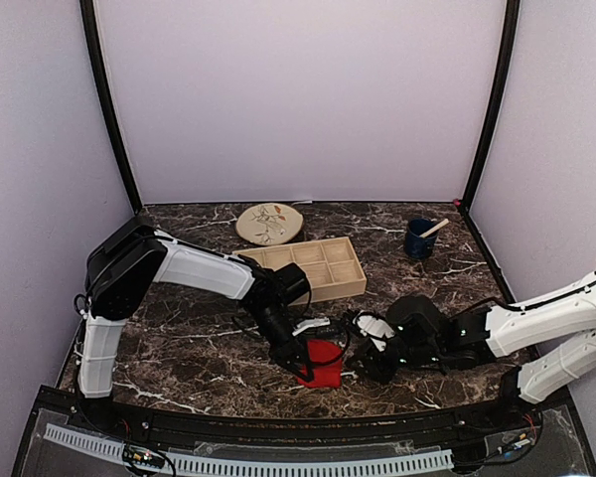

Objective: Roll the socks
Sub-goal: Roll the sock at the center of the board.

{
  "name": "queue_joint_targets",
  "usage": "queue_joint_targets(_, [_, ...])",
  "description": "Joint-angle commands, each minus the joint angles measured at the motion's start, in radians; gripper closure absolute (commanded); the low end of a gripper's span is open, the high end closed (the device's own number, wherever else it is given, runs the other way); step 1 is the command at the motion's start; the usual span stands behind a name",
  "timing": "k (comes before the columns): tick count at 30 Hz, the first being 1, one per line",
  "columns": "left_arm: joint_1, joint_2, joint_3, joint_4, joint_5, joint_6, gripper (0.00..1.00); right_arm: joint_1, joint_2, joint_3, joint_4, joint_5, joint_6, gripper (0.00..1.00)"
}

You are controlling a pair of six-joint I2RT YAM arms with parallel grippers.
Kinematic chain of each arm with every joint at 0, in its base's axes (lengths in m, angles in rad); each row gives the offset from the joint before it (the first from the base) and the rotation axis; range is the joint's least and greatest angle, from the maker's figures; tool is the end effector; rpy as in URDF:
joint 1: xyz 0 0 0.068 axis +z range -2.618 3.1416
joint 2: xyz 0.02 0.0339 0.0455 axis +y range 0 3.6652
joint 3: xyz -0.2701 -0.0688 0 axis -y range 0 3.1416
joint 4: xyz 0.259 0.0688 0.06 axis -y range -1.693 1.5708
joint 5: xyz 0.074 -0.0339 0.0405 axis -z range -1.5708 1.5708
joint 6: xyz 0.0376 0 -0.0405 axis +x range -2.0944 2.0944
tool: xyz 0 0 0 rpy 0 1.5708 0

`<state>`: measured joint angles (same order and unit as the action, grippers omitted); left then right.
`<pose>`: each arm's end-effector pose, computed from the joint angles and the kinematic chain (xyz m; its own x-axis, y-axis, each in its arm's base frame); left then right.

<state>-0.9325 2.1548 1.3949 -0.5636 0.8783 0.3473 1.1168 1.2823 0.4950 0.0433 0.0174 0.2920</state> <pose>0.2282 -0.3562 0.1089 -0.3305 0.8102 -0.4842 0.7843 -0.0496 -0.6184 0.1105 0.2249 0.1557 -0.5415 -0.4533 -0.7080 -0.7697 0.6062 0.2005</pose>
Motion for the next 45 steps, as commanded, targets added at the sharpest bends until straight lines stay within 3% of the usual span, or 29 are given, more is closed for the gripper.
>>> queue_joint_targets(1, [0.006,0.034,0.013,-0.093,-0.002,0.016,1.0,0.074,-0.007,0.022,-0.02,0.103,-0.054,0.63])
queue_joint_targets(15, [0.015,0.065,0.045,-0.132,0.013,0.025,1.0,0.234,0.175,0.154,-0.063,0.179,-0.175,0.59])
queue_joint_targets(37, [0.018,0.077,0.054,-0.142,0.033,0.035,1.0,0.244,0.296,0.208,-0.047,0.221,-0.277,0.56])
queue_joint_targets(40, [0.018,0.079,0.055,-0.142,0.033,0.035,1.0,0.244,0.304,0.214,-0.052,0.221,-0.286,0.59])
queue_joint_targets(45, [0.018,0.08,0.057,-0.14,0.028,0.033,1.0,0.244,0.329,0.216,-0.054,0.207,-0.292,0.76])
